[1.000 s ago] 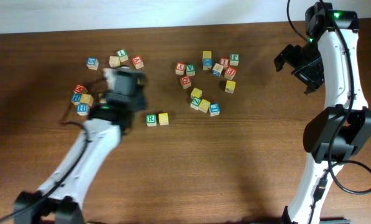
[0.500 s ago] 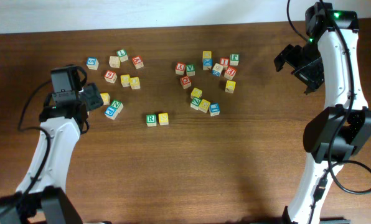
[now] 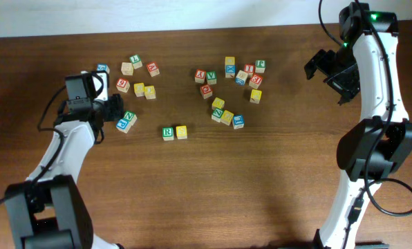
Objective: Spell out RSS
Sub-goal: 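Grasp a second yellow S block in the left cluster with the left gripper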
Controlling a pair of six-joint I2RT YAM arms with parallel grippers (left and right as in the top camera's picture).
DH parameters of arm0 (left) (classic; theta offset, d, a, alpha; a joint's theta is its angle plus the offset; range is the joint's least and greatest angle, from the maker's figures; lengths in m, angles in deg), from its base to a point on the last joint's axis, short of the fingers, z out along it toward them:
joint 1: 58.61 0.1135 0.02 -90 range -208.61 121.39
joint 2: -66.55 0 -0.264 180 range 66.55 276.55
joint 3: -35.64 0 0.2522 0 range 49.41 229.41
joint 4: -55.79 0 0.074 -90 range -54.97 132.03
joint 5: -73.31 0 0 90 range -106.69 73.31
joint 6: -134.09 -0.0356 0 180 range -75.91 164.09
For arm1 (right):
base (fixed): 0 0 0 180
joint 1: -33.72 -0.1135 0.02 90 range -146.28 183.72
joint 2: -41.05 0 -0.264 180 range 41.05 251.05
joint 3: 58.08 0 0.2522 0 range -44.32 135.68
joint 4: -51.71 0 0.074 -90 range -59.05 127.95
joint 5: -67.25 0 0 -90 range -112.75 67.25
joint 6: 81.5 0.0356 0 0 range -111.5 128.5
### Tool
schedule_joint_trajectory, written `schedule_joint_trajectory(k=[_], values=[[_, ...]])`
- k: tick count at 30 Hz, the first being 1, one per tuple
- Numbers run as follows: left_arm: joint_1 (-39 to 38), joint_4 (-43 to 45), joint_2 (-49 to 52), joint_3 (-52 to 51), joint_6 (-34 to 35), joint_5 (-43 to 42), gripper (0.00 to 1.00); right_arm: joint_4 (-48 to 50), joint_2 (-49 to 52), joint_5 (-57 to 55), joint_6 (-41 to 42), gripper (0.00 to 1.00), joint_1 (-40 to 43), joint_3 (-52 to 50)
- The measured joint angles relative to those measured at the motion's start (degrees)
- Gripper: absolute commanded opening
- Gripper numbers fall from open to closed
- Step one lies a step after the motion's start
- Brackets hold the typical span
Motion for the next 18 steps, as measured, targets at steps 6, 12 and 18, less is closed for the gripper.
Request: schedule_joint_trajectory(k=[6,12,18], values=[[0.00,2.14,2.56,0.00,-0.20,-0.94,0.59,0.00,0.00,0.00,0.02,0.98,0.00,0.00],[0.00,4.72,5.92,0.00,0.46,-0.66,0.59,0.00,0.00,0.00,0.02,0.98,0.00,0.00],[0.00,8.85,6.67,0.00,1.14,-0.55,0.59,0.00,0.00,0.00,0.04,0.98,0.00,0.00]])
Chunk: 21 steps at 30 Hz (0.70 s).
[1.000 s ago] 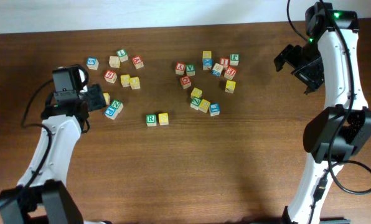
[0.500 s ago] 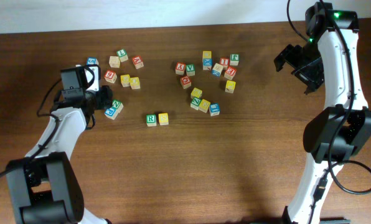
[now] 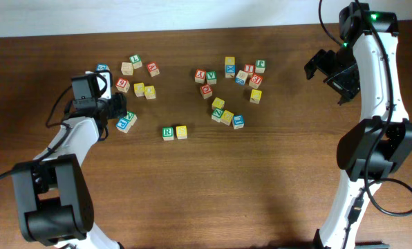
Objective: Spell out RSS
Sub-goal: 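Grasp a second yellow S block in the left cluster with the left gripper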
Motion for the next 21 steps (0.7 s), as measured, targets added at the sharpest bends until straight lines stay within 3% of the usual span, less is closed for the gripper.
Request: schedule_joint_trajectory(k=[21], values=[[0.00,1.90,6.25,0.00,0.39,4.37,0.52,0.00,0.00,0.00,-0.02,0.98,0.00,0.00]])
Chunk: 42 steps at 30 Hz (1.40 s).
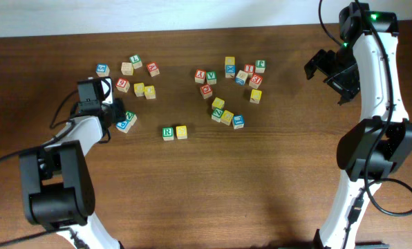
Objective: Spell out RSS
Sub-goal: 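Grasp a second yellow S block in the left cluster with the left gripper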
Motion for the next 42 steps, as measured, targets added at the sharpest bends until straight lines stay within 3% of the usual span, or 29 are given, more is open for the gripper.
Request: schedule_joint_trajectory(k=[14,23,26,35,42], values=[[0.00,1.97,1.03,0.00,0.02,-2.08,0.49,0.00,0.00,0.00,0.00,0.98,0.00,0.00],[0.00,2.86,1.03,0.00,0.02,-2.27,0.40,0.00,0.00,0.00,0.00,0.99,0.00,0.00],[0.00,2.86,1.03,0.00,0.04,-2.27,0.32,0.00,0.00,0.00,-0.02,0.98,0.00,0.00],[0.00,2.45,0.87,0.00,0.20,-2.27,0.27,0.00,0.00,0.00,0.00,0.98,0.00,0.00],[0.00,-2.80,-6.10,0.00,0.22,-2.27,0.25,0.00,0.00,0.00,0.00,0.98,0.00,0.00]])
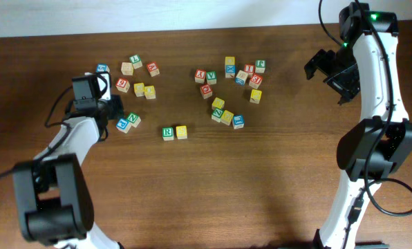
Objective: Spell out RSS
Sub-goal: 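Grasp a second yellow S block in the left cluster with the left gripper, then carry the second S block and lower it right of the first S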
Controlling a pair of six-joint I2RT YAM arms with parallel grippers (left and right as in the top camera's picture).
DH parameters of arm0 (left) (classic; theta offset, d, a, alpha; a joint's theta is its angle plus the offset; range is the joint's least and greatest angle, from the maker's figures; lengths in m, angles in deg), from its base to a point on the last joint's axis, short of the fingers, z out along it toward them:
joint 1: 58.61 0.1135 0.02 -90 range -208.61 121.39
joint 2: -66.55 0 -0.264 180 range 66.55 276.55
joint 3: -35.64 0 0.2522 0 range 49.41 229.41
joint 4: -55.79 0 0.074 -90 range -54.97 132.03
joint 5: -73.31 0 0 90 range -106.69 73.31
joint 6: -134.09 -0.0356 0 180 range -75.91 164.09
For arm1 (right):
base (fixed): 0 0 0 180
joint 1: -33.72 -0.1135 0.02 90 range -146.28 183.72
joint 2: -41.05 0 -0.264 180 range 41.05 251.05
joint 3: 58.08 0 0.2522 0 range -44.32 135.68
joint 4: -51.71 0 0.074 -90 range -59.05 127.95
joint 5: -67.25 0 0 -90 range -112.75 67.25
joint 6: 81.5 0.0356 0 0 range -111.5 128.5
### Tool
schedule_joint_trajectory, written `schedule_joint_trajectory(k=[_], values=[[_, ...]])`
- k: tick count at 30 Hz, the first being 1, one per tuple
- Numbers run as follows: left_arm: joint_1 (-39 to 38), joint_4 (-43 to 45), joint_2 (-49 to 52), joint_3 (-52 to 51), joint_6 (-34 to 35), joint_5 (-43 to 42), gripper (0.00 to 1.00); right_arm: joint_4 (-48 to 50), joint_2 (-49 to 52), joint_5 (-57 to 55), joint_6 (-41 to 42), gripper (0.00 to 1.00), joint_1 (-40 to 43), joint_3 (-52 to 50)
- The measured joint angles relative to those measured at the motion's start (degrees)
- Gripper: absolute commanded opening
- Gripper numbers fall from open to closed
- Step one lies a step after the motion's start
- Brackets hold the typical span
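Note:
A block with a green R (167,133) lies at the centre front of the table, and a yellow block (182,131) touches its right side. To their left sit a blue-lettered block (123,125) and a green-lettered block (133,120), side by side. My left gripper (116,113) is low over the table just up-left of that pair. Its fingers are too dark to separate from above. My right gripper (319,63) hangs far to the right, away from every block.
Several letter blocks (139,89) are scattered at the back left. A bigger scatter (227,116) fills the middle back of the brown table (261,187). The right arm's column (372,138) stands at the right side.
The left wrist has shifted slightly up and left. The green-lettered block by it now lies a little further right and lower. The right arm has not moved.
The left gripper stayed beside the blue and green pair throughout, its wrist drifting right and down over the first moments, then back up-left now. The R and yellow blocks kept their places. The right arm held still.

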Motion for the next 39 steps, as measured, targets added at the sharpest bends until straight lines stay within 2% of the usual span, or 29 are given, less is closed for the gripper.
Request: schedule_joint_trajectory(k=[4,9,13,19,22,26,31,39], values=[[0.00,-1.70,-5.53,0.00,0.90,-1.79,0.25,0.00,0.00,0.00,0.00,0.98,0.00,0.00],[-0.17,-2.38,-14.25,0.00,6.38,-8.20,0.25,-0.02,0.00,0.00,0.02,0.98,0.00,0.00],[-2.19,-7.45,-21.33,0.02,11.56,-13.55,0.23,0.00,0.00,0.00,0.02,0.98,0.00,0.00],[-13.64,-16.79,-24.22,0.00,17.57,-16.74,0.19,0.00,0.00,0.00,0.02,0.98,0.00,0.00],[-20.92,-19.52,-24.20,0.00,20.61,-16.98,0.22,0.00,0.00,0.00,0.00,0.99,0.00,0.00],[-30.45,-20.11,-23.82,0.00,24.02,-13.57,0.23,0.00,0.00,0.00,0.00,0.98,0.00,0.00],[-39.26,-20.22,-20.02,0.00,29.31,-4.07,0.21,0.00,0.00,0.00,0.02,0.98,0.00,0.00],[-42.45,-15.52,-8.70,0.00,34.97,6.19,0.21,0.00,0.00,0.00,0.04,0.98,0.00,0.00]])
